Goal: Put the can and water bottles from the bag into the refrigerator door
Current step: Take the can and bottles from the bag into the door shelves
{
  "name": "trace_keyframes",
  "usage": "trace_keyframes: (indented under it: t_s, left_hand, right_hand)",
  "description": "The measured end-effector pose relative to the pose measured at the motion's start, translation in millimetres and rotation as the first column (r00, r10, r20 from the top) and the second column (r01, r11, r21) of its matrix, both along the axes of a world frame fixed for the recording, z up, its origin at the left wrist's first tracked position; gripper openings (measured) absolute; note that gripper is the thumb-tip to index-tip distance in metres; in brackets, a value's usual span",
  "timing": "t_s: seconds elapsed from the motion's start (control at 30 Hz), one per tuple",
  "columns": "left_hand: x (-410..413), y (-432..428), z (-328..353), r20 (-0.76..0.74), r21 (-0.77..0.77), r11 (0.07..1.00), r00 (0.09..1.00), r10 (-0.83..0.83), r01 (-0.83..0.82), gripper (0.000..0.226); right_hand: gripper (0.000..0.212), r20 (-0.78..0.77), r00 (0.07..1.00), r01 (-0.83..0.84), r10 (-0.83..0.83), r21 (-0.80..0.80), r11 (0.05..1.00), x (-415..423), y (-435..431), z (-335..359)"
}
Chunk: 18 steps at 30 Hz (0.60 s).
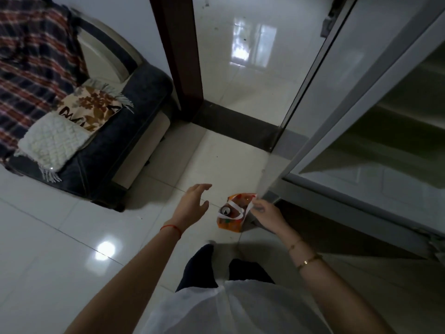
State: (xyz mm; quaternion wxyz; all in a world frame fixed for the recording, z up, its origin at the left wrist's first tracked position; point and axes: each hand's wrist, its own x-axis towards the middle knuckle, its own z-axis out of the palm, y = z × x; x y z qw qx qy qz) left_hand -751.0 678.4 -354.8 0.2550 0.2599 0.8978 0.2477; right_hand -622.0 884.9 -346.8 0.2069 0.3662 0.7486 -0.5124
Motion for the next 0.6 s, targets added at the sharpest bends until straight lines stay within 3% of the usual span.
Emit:
trace_keyframes:
  t_s: [0.17,0.33,0.6]
  left_hand:
    - [-30.7,-3.2,-31.6,0.057,-0.085,0.989,0.991,-0.120,0.124,0.048]
    - [-54.0,0.3,-72.1,0.116,-0.130,0.953,0.959,-0.259,0.273,0.050]
    - [-70.6,22.7,-182.0,0.159,-0.174,0.916,0.928,-0.336,0.362,0.053]
  right_hand:
    - [0.023,0.078,0.973,0.221,-0.216,-0.056,0.974,-6.9,-6.3,-33.9]
    - [0.024,0.098,0.925,0.372,-0.368,-0.030,0.928,-13.4,-13.4,-69.1]
    - [0.032,0.181,0.898,0.406,-0.400,0.004,0.914,-36.5,-6.5,-171.5]
